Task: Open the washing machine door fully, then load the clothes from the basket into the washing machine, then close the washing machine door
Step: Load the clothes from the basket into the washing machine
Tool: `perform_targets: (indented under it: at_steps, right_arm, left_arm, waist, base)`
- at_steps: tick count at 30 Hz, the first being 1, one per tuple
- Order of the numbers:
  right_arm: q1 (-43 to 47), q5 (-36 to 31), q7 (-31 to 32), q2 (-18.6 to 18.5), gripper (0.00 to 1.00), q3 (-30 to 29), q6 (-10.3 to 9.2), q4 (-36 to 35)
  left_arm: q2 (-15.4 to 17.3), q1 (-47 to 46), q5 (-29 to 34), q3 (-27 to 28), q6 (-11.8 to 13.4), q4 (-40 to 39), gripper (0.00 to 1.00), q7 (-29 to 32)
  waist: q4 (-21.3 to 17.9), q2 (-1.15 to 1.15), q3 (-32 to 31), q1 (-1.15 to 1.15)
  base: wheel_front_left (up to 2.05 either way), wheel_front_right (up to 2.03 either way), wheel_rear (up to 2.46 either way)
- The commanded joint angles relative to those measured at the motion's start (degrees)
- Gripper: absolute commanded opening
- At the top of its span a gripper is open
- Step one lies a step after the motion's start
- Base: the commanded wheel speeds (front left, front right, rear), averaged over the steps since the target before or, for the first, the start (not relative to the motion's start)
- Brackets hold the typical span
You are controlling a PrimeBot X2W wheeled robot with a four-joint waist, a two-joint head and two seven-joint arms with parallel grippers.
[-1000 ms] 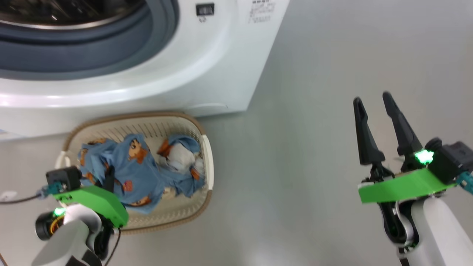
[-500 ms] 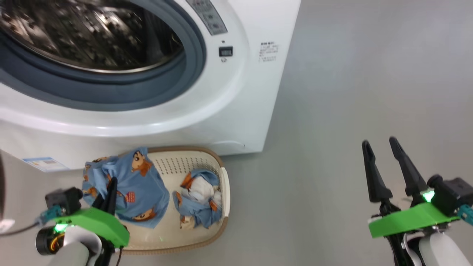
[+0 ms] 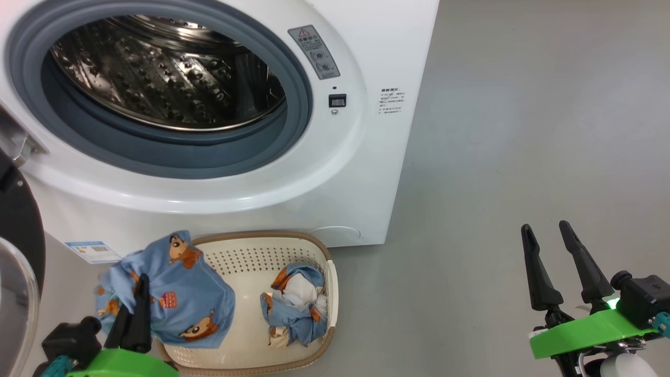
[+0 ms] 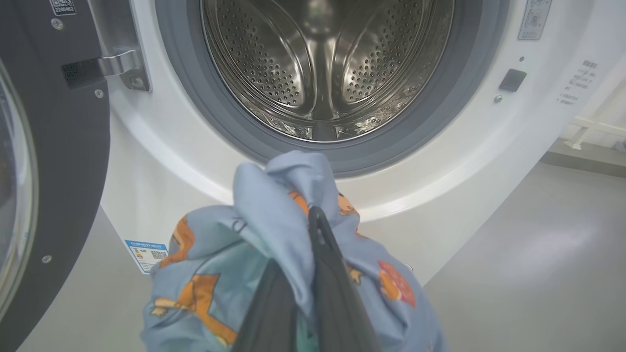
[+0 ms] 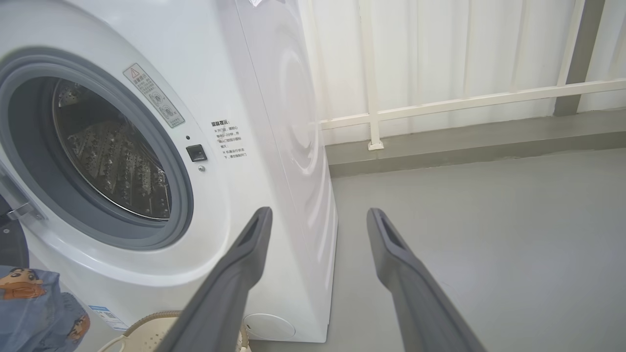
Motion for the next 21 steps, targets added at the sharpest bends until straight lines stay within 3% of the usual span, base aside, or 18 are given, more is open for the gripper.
perform_targets:
  at_steps: [1, 10, 21]
  right_arm:
    - [0.27, 0.88, -0.29, -0.79, 1.0, 1.1, 0.43, -1.26]
    - [0.71, 0.82, -0.29, -0.77, 1.0, 0.77, 0.43, -1.75]
    - [-1.57, 0.7, -0.29, 0.34, 1.0, 0.32, 0.43, -2.12]
  left_arm:
    - [1.09, -0.43, 0.72, 2.39, -0.24, -1.93, 0.0, -0.77]
    - [-2.31, 4.06, 5.03, 7.42, -1.41, -8.74, 0.0, -0.77]
    - [-3.28, -1.57, 7.03, 9.19, -1.88, -10.69, 0.0, -0.77]
  waist:
    - [0.03, 0.0, -0.22, 0.0]
    - [0.06, 0.0, 0.4, 0.0]
    - [-1.38, 0.0, 4.97, 0.0]
  base:
    - [0.0, 0.0, 0.0]
    - [0.0, 0.0, 0.0]
    - [0.0, 0.0, 0.0]
